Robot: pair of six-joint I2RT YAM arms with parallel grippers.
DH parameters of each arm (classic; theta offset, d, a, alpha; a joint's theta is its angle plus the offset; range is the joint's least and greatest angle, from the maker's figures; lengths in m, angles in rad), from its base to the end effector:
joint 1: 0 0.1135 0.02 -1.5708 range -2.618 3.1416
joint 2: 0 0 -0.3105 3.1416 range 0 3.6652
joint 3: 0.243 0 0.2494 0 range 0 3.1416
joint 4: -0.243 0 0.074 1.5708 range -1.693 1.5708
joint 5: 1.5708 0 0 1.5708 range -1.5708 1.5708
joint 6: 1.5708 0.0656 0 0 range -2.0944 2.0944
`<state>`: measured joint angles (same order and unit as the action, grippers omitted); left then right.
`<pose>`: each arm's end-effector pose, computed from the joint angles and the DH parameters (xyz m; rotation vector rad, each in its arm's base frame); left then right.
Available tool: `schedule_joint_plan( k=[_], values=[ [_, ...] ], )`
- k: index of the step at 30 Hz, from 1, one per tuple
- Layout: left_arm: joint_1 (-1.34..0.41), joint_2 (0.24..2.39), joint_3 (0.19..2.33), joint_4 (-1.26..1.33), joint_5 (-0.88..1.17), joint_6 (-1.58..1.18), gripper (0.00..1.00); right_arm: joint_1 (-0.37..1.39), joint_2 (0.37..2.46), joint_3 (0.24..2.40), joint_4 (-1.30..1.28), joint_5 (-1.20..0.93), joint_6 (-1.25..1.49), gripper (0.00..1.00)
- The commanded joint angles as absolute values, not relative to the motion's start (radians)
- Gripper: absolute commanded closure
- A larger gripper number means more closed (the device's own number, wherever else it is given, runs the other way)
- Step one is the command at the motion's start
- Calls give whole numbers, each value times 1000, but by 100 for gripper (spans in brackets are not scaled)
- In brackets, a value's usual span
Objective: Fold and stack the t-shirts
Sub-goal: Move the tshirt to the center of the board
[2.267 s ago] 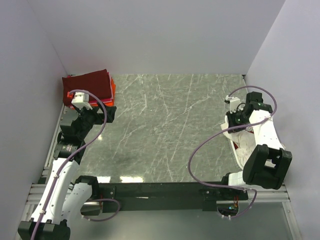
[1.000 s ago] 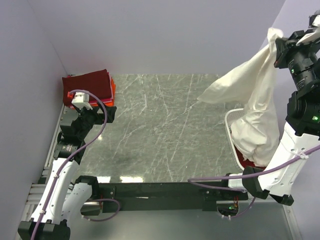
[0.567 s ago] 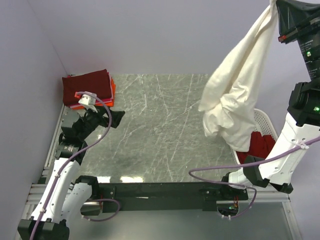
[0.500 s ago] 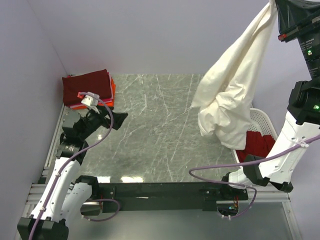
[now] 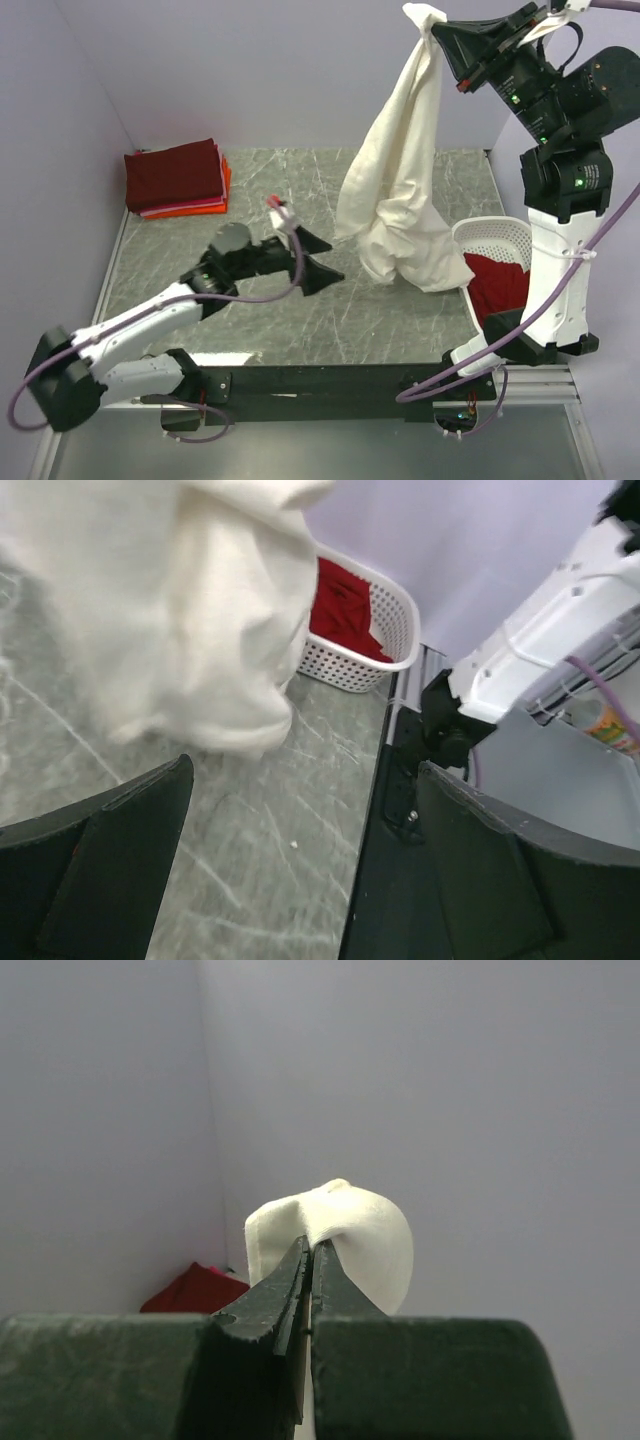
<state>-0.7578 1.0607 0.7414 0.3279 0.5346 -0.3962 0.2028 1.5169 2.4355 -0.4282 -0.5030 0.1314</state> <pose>0.1568 -0.1944 0.3666 0.7505 1.5525 -1.2960 0.2076 0.0750 0.7143 -0.4960 1.0523 0.5675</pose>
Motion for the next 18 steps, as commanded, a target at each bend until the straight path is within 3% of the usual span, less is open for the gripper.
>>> schedule_joint_plan(
  k=[1, 5, 7, 9, 11, 12, 13, 14, 16, 18],
  values=[
    [-880, 1202, 764, 494, 336, -371, 1, 230, 1494, 2431, -368, -445, 86, 100],
    [-977, 1386, 871, 496, 148, -324, 1, 236, 1483, 2410, -370, -446, 87, 100],
    [-996, 1443, 908, 508, 62, -327, 5, 238, 1474, 2405, -374, -448, 86, 100],
    [-996, 1482, 939, 517, 3, -331, 16, 236, 1467, 2395, -376, -453, 90, 100],
    [-996, 1512, 975, 509, -40, -327, 32, 238, 1465, 2384, -376, -460, 97, 100],
    [-996, 1517, 988, 493, -63, -324, 54, 238, 1462, 2381, -373, -462, 100, 100],
    [-996, 1520, 995, 488, -80, -321, 64, 238, 1460, 2376, -373, -462, 98, 100],
    [-996, 1510, 1000, 485, -93, -315, 85, 238, 1457, 2369, -374, -465, 100, 100],
    [-996, 1473, 985, 474, -164, -307, 99, 236, 1454, 2364, -374, -472, 101, 100],
    [-996, 1373, 918, 479, -230, -301, 99, 239, 1450, 2350, -371, -500, 112, 100]
  ],
)
